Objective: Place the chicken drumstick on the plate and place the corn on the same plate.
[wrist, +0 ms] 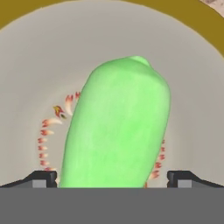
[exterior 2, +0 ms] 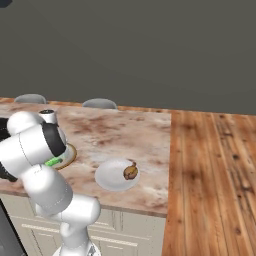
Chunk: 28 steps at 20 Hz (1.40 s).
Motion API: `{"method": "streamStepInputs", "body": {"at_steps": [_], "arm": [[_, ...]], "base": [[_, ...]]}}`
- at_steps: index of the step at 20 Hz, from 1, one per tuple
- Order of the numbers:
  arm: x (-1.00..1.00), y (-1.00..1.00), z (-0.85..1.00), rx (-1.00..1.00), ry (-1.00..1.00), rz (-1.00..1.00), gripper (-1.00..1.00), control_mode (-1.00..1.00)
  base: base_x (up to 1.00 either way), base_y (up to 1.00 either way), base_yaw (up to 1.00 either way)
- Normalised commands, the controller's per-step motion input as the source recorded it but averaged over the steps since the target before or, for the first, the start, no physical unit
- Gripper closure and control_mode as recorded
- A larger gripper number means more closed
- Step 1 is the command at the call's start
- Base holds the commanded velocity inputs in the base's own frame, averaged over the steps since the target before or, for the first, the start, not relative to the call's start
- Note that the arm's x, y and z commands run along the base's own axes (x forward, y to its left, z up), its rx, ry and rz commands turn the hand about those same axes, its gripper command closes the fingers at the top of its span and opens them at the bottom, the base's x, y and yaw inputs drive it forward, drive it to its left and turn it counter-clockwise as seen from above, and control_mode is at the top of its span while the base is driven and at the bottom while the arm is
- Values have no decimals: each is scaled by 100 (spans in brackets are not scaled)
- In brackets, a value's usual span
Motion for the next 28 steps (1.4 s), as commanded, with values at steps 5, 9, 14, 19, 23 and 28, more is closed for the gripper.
{"method": "streamStepInputs", "body": {"at_steps": [5,9,14,19,23,28], "arm": [[0,1,-15,0,0,0,-100,-100],[0,0,0,0,0,0,100,-100],[0,0,0,0,0,0,100,-100],[1,0,34,-1,-1,1,100,-100],[-10,-1,98,-5,-3,4,100,-100],[-38,-31,98,-1,-3,7,100,-100]], "base": [[0,0,0],[0,0,0],[0,0,0],[0,0,0],[0,0,0],[0,0,0]]}}
